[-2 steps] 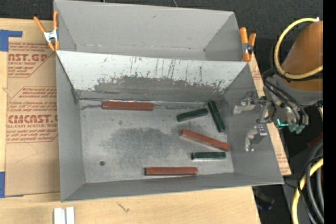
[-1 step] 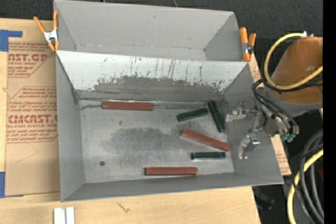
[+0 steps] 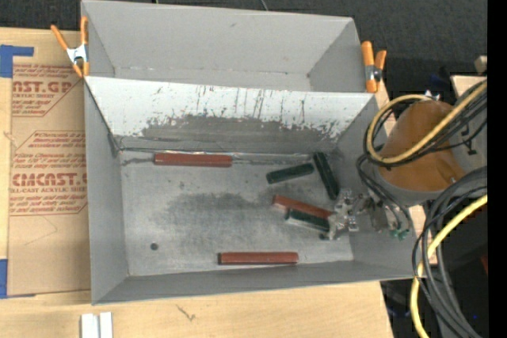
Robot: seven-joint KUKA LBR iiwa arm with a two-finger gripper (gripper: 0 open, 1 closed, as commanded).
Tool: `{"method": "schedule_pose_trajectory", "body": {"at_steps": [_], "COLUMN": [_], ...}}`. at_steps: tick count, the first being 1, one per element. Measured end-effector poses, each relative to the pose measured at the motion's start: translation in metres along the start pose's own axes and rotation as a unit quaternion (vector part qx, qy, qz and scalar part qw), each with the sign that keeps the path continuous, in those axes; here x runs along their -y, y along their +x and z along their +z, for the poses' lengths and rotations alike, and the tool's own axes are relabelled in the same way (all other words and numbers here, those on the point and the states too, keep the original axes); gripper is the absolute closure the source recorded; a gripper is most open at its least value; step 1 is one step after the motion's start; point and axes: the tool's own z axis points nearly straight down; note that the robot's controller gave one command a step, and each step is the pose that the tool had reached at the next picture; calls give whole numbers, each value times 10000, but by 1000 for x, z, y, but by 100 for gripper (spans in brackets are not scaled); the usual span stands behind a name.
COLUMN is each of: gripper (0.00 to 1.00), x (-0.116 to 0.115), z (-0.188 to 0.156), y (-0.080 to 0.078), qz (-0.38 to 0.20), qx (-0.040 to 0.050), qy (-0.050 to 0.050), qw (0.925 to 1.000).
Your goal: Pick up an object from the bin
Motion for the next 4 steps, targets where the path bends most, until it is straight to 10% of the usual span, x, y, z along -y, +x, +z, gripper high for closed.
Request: {"method": "schedule_pose_trajectory", "body": {"at_steps": [1, 2, 3, 4], "gripper": [0, 0, 100, 0], "x": [2, 1, -50, -51], "z": [2, 2, 0, 3], "y": [6, 4, -66, -56], "qz": [2, 2, 583, 570], "qx": [-94, -62, 16, -196], "qy": [-2, 4, 30, 14], "qw": [10000, 10000, 9983, 9982]}}
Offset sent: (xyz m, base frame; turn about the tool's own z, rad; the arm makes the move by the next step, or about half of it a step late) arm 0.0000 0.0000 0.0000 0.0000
